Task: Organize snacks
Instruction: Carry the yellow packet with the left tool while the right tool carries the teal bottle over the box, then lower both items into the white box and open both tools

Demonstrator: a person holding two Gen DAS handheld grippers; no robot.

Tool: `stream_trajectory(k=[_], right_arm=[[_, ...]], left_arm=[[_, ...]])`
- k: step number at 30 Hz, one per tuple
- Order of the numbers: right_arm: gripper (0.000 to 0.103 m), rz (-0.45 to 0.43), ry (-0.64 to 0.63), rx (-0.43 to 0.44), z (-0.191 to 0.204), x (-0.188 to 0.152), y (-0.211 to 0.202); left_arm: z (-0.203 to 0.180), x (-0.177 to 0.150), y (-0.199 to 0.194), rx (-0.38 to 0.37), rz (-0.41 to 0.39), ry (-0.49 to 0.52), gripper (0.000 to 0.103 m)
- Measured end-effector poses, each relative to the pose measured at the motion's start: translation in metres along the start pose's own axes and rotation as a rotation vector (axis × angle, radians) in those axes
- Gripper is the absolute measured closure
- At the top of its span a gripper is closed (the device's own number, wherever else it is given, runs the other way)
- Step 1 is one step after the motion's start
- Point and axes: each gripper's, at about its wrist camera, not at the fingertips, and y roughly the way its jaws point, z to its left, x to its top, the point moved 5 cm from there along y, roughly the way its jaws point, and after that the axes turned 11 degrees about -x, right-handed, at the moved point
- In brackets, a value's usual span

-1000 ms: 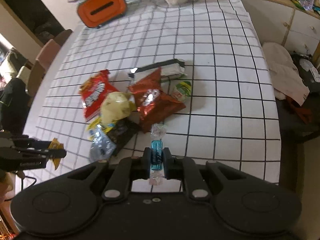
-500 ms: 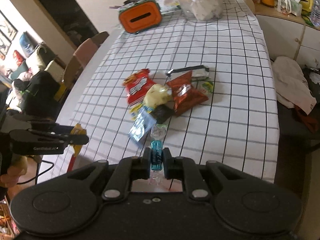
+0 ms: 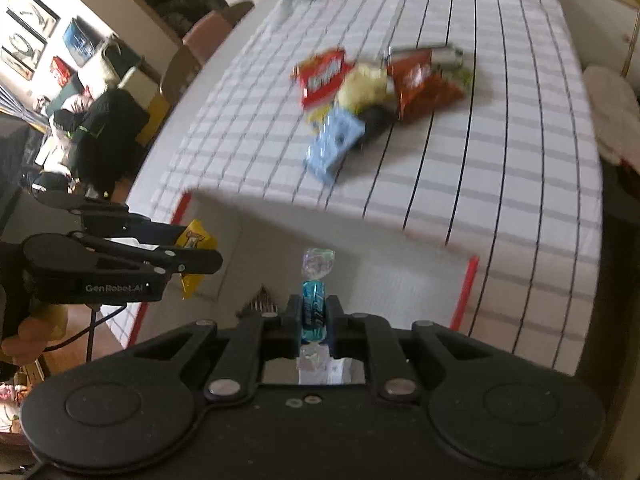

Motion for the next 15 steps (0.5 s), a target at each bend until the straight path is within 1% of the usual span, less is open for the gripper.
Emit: stream_trajectory(k=[5,7,10,15], right_arm=[[0.092,0.056,-0.011,-0.008,0.008,-0.021,0.022],[0.092,0.077,-0.017,-0.02,0.01,-0.026,0.032],[0.092,0.103,-0.018,-0.032,0.012,-0.032,0.043],[0.092,0.141,-0.036,-0.053,0.016,-0.04,0.058]], left_arm=[[-0.009,-0.019,0.022,0.026,0.069,-0.006,0.067],[-0.011,-0.024,0.028,0.024,0.087,-0.015,0.067],[-0.016,-0.026,0.036,0.041,0.112,-0.011,0.067],[-0.019,-0.028,0.054,0.06,0.186,-0.03,0.066]])
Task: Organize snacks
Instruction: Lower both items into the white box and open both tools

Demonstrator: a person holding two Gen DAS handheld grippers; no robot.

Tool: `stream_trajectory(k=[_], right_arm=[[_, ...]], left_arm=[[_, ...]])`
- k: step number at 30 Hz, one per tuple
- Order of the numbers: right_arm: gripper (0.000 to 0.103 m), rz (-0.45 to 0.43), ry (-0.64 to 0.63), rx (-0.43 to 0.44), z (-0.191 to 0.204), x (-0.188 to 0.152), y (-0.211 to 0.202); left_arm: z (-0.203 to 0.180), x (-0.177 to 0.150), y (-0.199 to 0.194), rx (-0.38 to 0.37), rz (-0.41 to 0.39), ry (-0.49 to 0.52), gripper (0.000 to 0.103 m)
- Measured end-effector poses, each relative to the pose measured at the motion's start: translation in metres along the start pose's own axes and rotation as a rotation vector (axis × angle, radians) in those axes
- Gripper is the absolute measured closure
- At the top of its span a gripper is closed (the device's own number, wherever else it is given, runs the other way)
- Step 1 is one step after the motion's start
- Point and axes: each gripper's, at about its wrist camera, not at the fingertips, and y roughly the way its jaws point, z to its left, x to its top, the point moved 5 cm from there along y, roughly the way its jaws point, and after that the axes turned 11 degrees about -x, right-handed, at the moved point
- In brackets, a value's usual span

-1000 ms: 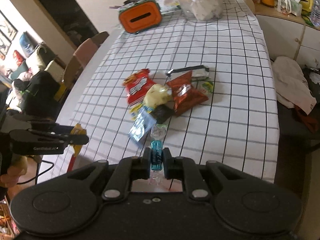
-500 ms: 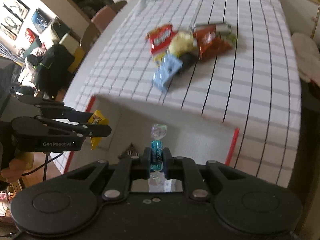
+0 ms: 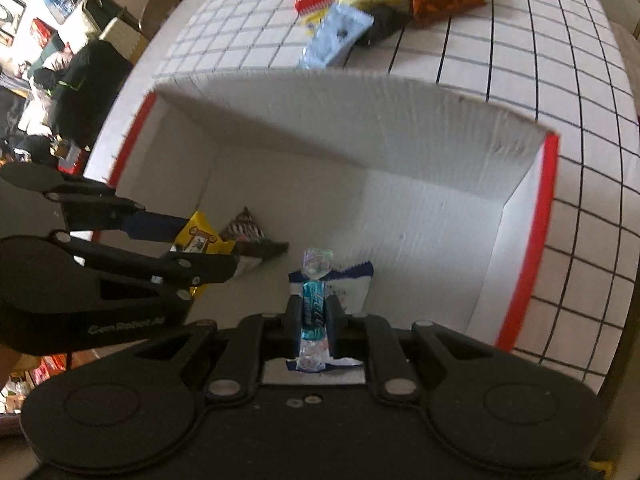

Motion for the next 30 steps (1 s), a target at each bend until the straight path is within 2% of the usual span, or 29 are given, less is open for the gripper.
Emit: stream_trajectory(k=[8,12,16,21,30], right_arm=[[0.092,0.047,0.014,-0.015,-0.002,-0.005,0.013],[0.091,0.047,0.015,-0.016,-0.004,-0.009,0.013],[0.085,0.04,0.018,-0.013,-0.005,-0.008,0.01],[0.083,0.032,0.033,-0.004,-0.009,-0.006,0.006],[0.075,-0.023,0.022,-0.001,-0.007,-0.007,-0.016]], left_arm=[[0.0,0.005,0.018,0.027,0.075,-0.01,0.063],[0.003,0.004,0.021,0.025,0.084,-0.013,0.059],[0.004,0.003,0.02,0.015,0.086,-0.019,0.057],[0.007,0.007,0.021,-0.01,0.079,-0.041,0.053],[0.004,0.003,0.005,-0.038,0.023,-0.04,0.043]])
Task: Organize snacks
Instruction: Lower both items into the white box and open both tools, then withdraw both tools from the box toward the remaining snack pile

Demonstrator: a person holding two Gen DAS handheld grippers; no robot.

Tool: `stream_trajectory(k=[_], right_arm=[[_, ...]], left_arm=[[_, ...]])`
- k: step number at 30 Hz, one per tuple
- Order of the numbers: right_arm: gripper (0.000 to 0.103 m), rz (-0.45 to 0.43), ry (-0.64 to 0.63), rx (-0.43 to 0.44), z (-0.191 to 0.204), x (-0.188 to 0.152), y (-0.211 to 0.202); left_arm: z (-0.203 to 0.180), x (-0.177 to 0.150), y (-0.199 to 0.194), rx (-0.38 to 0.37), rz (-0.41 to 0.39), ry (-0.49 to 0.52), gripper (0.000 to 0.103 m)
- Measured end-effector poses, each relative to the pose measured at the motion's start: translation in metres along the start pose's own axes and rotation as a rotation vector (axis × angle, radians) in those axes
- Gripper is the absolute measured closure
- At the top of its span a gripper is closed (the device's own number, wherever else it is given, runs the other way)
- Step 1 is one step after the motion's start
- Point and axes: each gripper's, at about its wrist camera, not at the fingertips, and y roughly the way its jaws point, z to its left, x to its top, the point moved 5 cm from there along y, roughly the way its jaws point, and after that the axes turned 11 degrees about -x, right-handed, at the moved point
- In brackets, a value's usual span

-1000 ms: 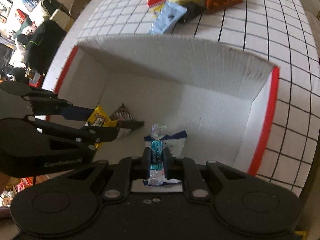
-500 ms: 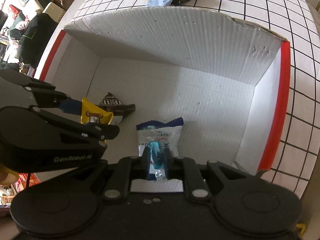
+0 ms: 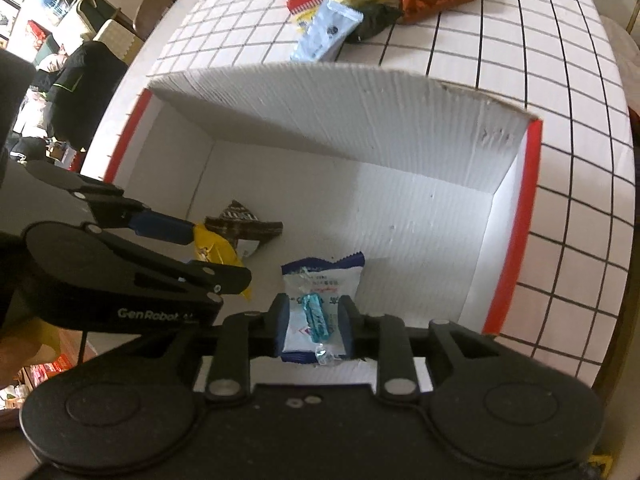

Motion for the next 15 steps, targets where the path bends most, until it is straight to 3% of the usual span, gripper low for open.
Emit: stream_trajectory(k=[4,8,15], right_arm=[[0.067,-0.026,0.0,0.004,-0.001,0.004,-0.012],[0.063,-0.057,-0.001,0.015,-0.001,0.008,-0.021],[0.055,-0.154,-0.017,0.019,0.001,0.021,-0.047]], left_arm=[[0.002,0.001,-0.008,-0.003,-0.028,-0.011,0.033],[0.002,0.001,-0.019,0.005,-0.071,-0.011,0.032],[-0.01,0.004,-0.056,0.043,-0.227,0.059,0.03]])
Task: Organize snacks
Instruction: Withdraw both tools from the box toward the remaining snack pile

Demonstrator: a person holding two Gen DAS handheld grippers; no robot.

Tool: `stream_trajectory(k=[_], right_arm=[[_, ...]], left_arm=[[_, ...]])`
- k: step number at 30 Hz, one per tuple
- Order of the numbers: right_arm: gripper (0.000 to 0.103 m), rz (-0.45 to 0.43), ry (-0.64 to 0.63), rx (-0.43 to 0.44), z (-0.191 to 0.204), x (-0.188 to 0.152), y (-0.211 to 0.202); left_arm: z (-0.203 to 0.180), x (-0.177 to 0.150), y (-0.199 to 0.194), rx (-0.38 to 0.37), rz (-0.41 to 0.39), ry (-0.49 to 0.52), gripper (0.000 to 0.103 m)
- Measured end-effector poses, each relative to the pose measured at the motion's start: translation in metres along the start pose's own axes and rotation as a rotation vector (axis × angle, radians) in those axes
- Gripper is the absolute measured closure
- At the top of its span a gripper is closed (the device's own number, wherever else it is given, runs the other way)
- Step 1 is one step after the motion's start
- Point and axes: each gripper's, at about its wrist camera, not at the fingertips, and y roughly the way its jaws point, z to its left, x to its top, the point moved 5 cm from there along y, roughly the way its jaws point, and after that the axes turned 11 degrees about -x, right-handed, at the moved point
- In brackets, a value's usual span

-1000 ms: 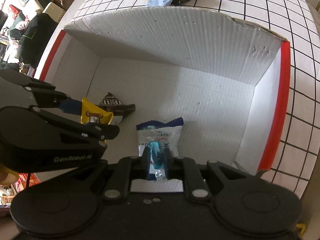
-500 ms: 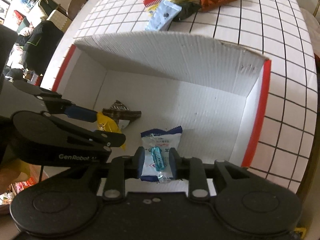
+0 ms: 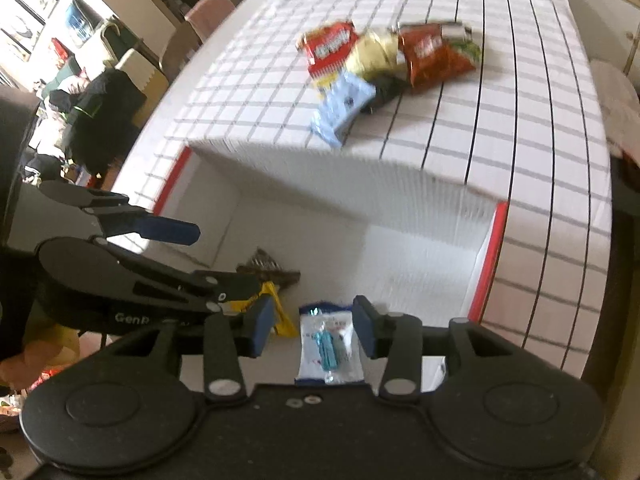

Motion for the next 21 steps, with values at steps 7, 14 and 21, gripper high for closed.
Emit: stream_trajectory(k=[7,14,21], right_arm=[[0.033,-0.071,0.014,-0.003,-0.008,0.019,-0.017],[0.021,-0.146,0.004,-0.025,-0.014,0.043,-0.032],[0.01,-0.256,-0.056,-0.06,-0.021,0.077,-0.041]], left_arm=[[0.001,0.021,-0.037,0.051,-0.193,0.027,0.026],[0.013,0.042,-0.057,0.056,-0.289,0.024,0.019],[0.035,0.065,-0.056,0.093,-0.306,0.007,0.018]])
